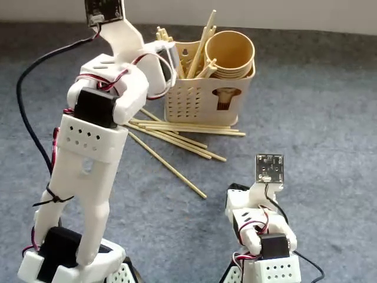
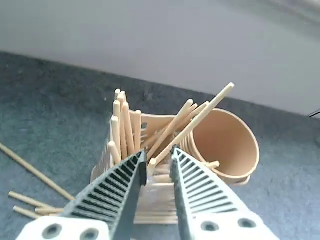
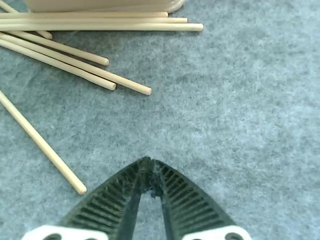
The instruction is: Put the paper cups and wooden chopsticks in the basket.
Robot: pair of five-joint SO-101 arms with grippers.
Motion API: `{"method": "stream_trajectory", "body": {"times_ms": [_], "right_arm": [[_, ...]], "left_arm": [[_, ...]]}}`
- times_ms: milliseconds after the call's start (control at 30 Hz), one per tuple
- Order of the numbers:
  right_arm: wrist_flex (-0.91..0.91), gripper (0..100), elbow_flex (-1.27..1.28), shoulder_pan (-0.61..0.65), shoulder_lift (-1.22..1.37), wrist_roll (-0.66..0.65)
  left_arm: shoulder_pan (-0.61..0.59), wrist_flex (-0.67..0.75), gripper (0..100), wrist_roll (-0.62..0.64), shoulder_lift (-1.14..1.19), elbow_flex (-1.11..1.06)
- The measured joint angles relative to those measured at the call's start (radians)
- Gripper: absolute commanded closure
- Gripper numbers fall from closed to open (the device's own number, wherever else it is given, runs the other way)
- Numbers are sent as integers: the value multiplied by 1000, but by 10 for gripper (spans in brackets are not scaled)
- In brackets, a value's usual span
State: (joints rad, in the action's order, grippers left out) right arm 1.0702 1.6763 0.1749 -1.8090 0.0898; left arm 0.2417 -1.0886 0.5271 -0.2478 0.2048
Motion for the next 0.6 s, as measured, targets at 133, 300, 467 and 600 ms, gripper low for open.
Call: {"method": "stream_trajectory", "body": {"times_ms": [133,300,467,600], "right_arm": [[0,994,0,0,0,0],[0,994,0,0,0,0],[0,994,0,0,0,0],[0,994,0,0,0,0]], "left_arm": [[-14,-126,997,-2,0,0],[-61,-250,986,0,0,0],[-118,-325,986,49,0,-18],[-166,-334,986,97,0,-100]]}}
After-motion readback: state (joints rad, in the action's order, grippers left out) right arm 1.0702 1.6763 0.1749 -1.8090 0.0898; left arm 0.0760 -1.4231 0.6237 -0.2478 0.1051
